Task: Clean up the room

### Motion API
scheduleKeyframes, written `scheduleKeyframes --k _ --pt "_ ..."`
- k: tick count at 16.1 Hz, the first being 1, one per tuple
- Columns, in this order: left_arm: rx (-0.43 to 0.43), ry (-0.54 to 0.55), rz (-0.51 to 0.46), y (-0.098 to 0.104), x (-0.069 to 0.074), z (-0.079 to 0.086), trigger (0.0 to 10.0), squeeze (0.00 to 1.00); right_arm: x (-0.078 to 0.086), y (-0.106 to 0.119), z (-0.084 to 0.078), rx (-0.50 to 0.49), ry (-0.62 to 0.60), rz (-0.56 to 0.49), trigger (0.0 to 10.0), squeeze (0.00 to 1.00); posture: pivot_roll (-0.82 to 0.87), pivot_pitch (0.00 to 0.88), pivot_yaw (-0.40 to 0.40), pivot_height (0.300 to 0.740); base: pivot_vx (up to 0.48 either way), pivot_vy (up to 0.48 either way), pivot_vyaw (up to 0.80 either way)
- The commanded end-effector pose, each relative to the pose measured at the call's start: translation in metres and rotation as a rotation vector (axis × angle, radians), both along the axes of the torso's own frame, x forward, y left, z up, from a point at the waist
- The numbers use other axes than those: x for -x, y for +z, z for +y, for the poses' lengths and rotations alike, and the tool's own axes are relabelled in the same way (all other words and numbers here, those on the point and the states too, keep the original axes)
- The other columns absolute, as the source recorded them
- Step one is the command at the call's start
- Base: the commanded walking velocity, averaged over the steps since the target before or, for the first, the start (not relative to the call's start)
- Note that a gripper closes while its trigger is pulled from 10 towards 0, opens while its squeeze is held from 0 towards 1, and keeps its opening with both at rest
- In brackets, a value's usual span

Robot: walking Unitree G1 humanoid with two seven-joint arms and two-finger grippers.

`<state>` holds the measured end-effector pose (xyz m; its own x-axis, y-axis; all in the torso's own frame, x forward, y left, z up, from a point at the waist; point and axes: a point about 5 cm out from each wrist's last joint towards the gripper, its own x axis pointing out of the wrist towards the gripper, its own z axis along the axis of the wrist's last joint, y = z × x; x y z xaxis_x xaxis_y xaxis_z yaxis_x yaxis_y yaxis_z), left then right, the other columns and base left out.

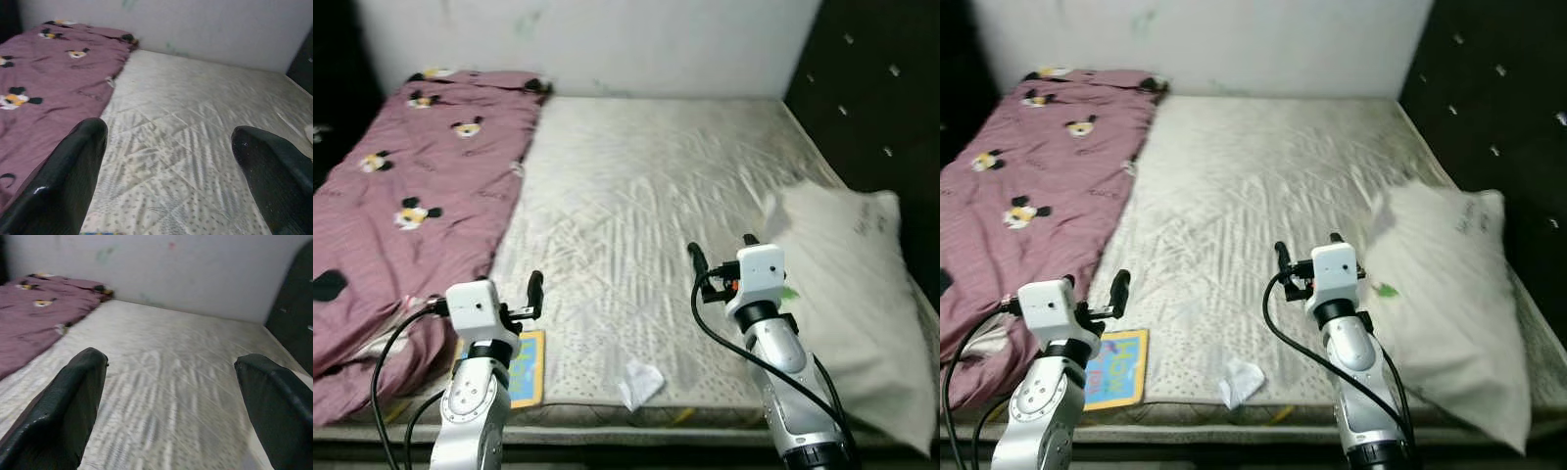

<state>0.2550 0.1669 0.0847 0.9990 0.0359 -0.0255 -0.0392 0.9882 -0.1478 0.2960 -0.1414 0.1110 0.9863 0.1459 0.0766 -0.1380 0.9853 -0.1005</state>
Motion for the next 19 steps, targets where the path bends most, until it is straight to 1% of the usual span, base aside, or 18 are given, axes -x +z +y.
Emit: scheduleKeyframes --k 1,3,4,6,7,9,10,13,15,16,17,19 --pt "-0.015 0.016 0.033 -0.007 0.005 0.001 10.0 0.00 0.001 -0.002 -0.007 -0.025 -0.048 0.004 10.0 0.00 0.04 0.023 0.011 0.740 0.000 0.000 -0.68" --pt "-0.008 0.013 0.058 -0.013 0.008 0.004 10.0 0.00 0.004 -0.005 -0.007 -0.013 -0.043 0.005 10.0 0.00 0.03 0.031 0.021 0.740 0.000 0.000 0.00" --pt "-0.016 0.005 0.067 -0.013 0.008 0.003 10.0 0.00 0.004 -0.005 -0.006 -0.014 -0.036 0.003 10.0 0.00 0.03 0.031 0.020 0.740 0.000 0.000 0.00" --pt "-0.020 -0.007 0.052 -0.009 0.004 -0.001 10.0 0.00 -0.002 0.000 0.001 -0.027 -0.007 -0.002 10.0 0.00 0.03 0.056 0.007 0.740 0.000 0.000 0.00" --pt "-0.028 -0.013 0.033 -0.004 0.000 -0.002 10.0 0.00 -0.004 0.000 0.002 -0.060 -0.009 0.008 10.0 0.00 0.04 0.074 -0.009 0.740 0.000 0.000 0.00" --pt "-0.037 -0.006 0.015 0.001 -0.002 -0.001 10.0 0.00 -0.004 0.001 0.002 -0.059 -0.010 0.009 10.0 0.00 0.04 0.098 -0.017 0.740 0.000 0.000 0.00" --pt "-0.048 0.003 0.006 0.004 0.000 0.002 10.0 0.00 -0.002 0.001 0.004 -0.058 0.013 0.014 10.0 0.00 0.04 0.125 -0.023 0.740 0.000 0.000 0.00" --pt "-0.107 0.034 0.004 0.003 0.012 0.010 10.0 0.00 0.008 -0.003 0.003 -0.072 0.038 0.037 10.0 0.00 0.04 0.159 -0.026 0.740 0.000 0.000 0.00" --pt "-0.136 0.025 -0.003 0.005 0.017 0.012 10.0 0.00 0.015 -0.004 0.000 -0.059 0.053 0.041 10.0 0.00 0.04 0.162 -0.029 0.740 0.000 0.000 0.00" --pt "-0.160 0.022 0.003 0.004 0.027 0.018 10.0 0.00 0.027 -0.008 -0.008 -0.038 0.049 0.059 10.0 0.00 0.04 0.162 -0.031 0.740 0.000 0.000 0.00" --pt "-0.164 0.026 0.007 0.004 0.029 0.020 10.0 0.00 0.030 -0.009 -0.010 -0.035 0.047 0.065 10.0 0.00 0.04 0.162 -0.031 0.740 0.000 0.000 0.00" --pt "-0.183 0.045 0.013 0.003 0.038 0.026 10.0 0.00 0.041 -0.014 -0.023 -0.016 0.028 0.098 10.0 0.00 0.03 0.163 -0.036 0.740 0.000 0.000 0.00"
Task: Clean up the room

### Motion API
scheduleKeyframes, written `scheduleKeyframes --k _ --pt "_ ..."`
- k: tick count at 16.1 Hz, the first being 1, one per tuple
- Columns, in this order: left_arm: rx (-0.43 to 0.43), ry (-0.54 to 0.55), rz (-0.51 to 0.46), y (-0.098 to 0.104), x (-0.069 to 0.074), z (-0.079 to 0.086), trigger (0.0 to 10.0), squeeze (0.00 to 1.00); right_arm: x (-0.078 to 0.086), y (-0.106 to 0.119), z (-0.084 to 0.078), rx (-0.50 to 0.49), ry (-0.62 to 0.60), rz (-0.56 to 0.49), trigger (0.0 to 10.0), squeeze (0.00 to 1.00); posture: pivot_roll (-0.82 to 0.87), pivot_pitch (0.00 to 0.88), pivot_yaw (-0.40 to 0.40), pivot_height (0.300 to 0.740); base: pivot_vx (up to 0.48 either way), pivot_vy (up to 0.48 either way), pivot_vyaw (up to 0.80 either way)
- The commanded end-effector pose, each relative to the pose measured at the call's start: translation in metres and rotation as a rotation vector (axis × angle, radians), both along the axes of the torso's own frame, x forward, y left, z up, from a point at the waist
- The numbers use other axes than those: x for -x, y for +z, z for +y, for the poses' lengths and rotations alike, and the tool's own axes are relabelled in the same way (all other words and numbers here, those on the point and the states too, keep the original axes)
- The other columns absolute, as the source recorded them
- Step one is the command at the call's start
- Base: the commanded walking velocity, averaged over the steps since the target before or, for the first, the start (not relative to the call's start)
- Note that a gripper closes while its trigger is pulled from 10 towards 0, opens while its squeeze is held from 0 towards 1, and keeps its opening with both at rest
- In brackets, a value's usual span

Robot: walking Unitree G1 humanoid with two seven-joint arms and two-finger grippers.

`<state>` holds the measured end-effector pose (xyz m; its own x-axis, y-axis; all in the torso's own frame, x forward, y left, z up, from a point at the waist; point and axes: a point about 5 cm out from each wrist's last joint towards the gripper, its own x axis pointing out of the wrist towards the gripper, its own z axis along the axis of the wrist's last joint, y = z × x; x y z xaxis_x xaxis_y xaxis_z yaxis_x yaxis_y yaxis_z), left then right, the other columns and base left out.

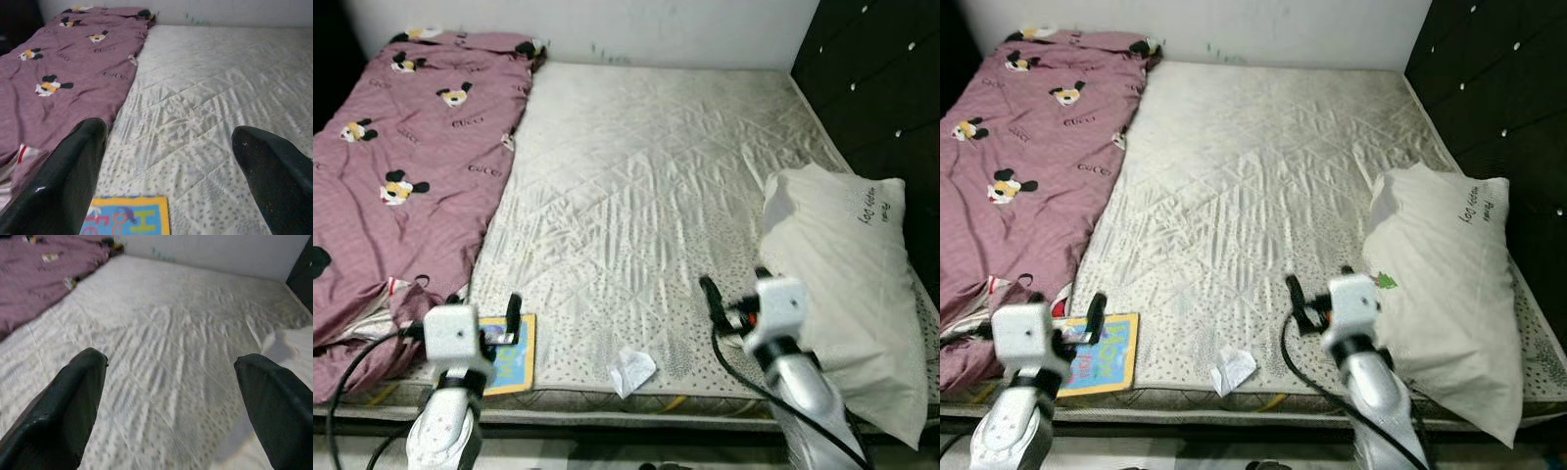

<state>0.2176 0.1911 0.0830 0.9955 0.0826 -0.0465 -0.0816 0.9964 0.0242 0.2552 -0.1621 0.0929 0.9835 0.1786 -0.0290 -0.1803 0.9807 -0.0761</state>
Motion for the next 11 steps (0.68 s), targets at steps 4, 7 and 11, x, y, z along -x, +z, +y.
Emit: scheduleKeyframes --k 4,7,11 --pt "-0.004 -0.012 -0.002 0.0023 0.0020 -0.0031 10.0 0.00 -0.0007 0.0049 -0.0006 -0.003 0.004 0.000 10.0 0.00 0.04 0.158 -0.040 0.740 0.000 0.000 0.00" --pt "0.001 -0.009 -0.001 0.0027 -0.0002 -0.0022 10.0 0.00 -0.0045 0.0051 0.0025 -0.011 0.005 0.007 10.0 0.00 0.04 0.153 -0.040 0.740 0.000 0.000 0.00" --pt "0.005 -0.012 0.001 0.0027 -0.0020 -0.0040 10.0 0.00 -0.0041 0.0044 0.0056 -0.019 0.016 0.013 10.0 0.00 0.04 0.153 -0.040 0.740 0.000 0.000 -0.40"
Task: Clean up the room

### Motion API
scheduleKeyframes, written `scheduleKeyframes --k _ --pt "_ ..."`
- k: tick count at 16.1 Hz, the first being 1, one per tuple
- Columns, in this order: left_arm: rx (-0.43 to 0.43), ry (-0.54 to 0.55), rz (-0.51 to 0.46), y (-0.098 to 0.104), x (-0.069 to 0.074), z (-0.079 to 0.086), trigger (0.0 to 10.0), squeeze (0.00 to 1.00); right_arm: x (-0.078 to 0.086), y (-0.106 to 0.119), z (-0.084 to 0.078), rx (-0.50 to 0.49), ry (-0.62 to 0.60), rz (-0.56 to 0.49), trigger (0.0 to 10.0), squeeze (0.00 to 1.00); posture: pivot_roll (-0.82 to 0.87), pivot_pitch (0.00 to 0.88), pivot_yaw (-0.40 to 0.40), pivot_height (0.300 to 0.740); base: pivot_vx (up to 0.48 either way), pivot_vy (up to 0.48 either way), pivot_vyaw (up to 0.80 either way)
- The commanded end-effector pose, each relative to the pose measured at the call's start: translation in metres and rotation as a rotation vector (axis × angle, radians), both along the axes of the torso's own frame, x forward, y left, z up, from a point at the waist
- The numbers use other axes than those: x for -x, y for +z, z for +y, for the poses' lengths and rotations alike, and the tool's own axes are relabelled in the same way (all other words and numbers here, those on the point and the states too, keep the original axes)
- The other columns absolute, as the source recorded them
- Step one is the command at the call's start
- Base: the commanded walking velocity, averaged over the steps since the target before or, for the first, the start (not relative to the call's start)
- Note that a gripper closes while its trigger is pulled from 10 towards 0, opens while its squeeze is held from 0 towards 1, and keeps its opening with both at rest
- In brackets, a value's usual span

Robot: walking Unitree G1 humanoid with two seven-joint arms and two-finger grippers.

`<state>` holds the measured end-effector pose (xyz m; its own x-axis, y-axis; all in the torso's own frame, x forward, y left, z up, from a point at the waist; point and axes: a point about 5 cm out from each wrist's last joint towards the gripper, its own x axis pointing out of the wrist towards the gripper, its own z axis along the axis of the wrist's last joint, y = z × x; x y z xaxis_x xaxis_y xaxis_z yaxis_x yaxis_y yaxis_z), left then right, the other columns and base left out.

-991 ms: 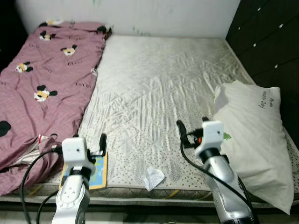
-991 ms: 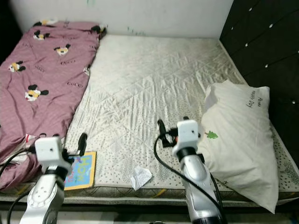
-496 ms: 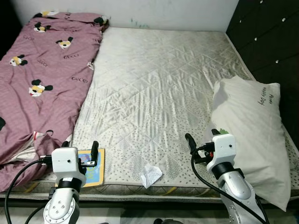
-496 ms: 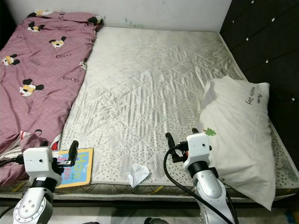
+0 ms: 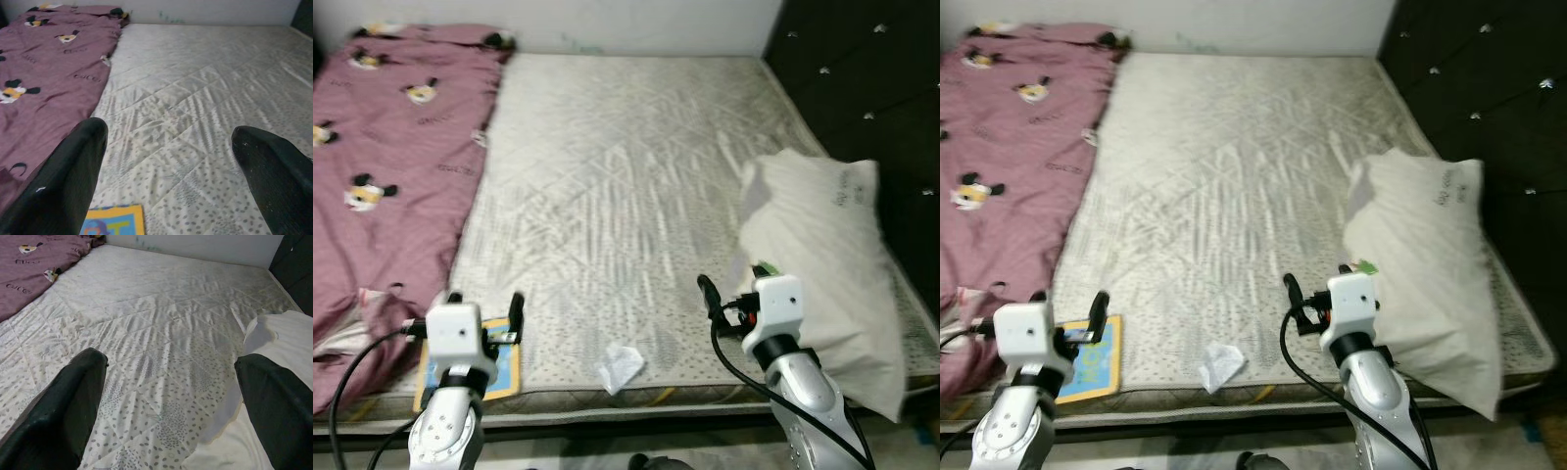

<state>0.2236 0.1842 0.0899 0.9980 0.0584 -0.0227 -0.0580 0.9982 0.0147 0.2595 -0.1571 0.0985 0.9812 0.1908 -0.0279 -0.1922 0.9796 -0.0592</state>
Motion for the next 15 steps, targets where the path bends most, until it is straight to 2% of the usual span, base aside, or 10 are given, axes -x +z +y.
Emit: scheduleKeyframes --k 1,7,15 --pt "-0.003 0.008 0.024 -0.0038 0.0031 0.0019 10.0 0.00 -0.0005 -0.0001 0.0016 -0.003 0.007 0.002 10.0 0.00 0.04 0.153 -0.040 0.740 0.000 0.000 0.00" --pt "0.003 0.015 0.024 -0.0035 0.0016 0.0018 10.0 0.00 -0.0010 -0.0004 0.0077 -0.005 0.034 0.002 10.0 0.00 0.04 0.160 -0.042 0.740 0.000 0.000 0.00" --pt "0.011 0.016 0.028 -0.0033 -0.0005 0.0004 10.0 0.00 -0.0017 -0.0012 0.0096 -0.005 0.045 0.008 10.0 0.00 0.04 0.172 -0.043 0.640 0.000 0.000 0.00"
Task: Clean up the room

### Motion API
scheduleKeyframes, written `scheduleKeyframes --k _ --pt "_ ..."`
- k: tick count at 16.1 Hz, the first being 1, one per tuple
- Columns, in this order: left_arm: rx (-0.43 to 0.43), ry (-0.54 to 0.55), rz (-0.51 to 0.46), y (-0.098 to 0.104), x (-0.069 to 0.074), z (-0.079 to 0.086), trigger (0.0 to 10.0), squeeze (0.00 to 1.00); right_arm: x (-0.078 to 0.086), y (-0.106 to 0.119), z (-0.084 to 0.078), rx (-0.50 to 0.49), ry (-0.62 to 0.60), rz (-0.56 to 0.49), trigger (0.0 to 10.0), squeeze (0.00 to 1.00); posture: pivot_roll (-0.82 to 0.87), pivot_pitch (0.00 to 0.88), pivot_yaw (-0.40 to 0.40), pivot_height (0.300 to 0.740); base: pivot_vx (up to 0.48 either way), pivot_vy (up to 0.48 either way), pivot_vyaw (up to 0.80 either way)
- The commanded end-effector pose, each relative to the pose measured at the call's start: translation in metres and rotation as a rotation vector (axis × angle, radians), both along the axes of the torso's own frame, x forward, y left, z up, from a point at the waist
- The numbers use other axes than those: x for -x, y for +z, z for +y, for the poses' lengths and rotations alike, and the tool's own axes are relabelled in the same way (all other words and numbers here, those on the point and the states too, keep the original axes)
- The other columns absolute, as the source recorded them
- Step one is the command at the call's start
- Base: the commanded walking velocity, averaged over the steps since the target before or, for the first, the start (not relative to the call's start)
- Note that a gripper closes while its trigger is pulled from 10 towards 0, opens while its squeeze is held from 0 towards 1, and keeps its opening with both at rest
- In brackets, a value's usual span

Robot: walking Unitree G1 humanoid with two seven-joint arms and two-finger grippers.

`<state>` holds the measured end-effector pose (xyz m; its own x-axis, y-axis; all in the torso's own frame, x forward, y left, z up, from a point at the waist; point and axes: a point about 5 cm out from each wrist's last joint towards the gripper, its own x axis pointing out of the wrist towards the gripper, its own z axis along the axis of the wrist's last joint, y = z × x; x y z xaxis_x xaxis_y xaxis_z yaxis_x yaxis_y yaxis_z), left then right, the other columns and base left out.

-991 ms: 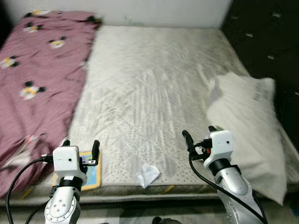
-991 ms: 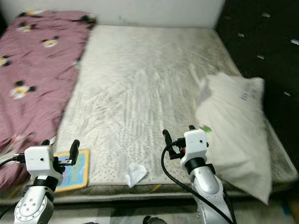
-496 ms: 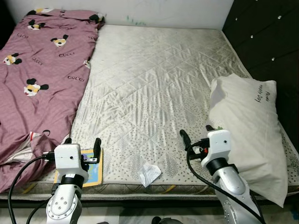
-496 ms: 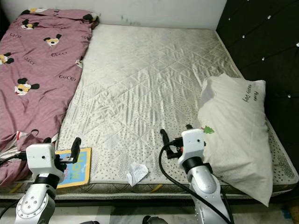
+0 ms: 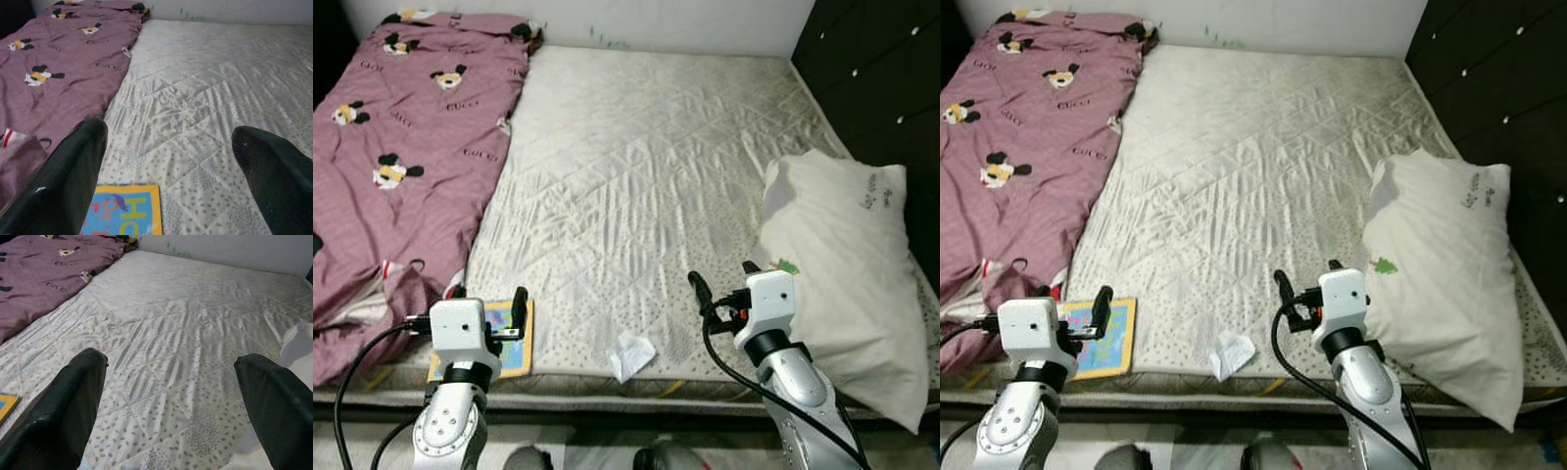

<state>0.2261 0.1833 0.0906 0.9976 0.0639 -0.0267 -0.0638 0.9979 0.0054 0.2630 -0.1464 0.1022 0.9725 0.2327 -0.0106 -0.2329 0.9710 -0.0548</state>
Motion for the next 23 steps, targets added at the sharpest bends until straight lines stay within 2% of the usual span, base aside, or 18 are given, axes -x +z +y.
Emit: scheduleKeyframes --k 1,12,19,23 --pt "0.004 0.012 0.026 -0.004 0.002 0.001 10.0 0.00 0.001 -0.005 0.000 0.004 0.005 0.023 10.0 0.00 0.04 0.172 -0.043 0.625 0.000 0.000 0.00" --pt "0.004 0.019 0.024 -0.003 -0.002 0.001 10.0 0.00 -0.005 -0.004 0.003 0.019 0.027 0.012 10.0 0.00 0.04 0.176 -0.046 0.625 0.000 0.000 0.00" --pt "0.020 0.027 0.030 -0.005 -0.003 0.000 10.0 0.00 -0.005 -0.005 0.006 0.005 0.041 0.014 10.0 0.00 0.04 0.168 -0.047 0.562 0.000 0.000 0.00" --pt "0.026 0.037 0.028 -0.005 -0.004 0.001 10.0 0.00 -0.006 -0.004 0.010 0.001 0.056 0.010 10.0 0.00 0.04 0.168 -0.047 0.557 0.000 0.000 0.00"
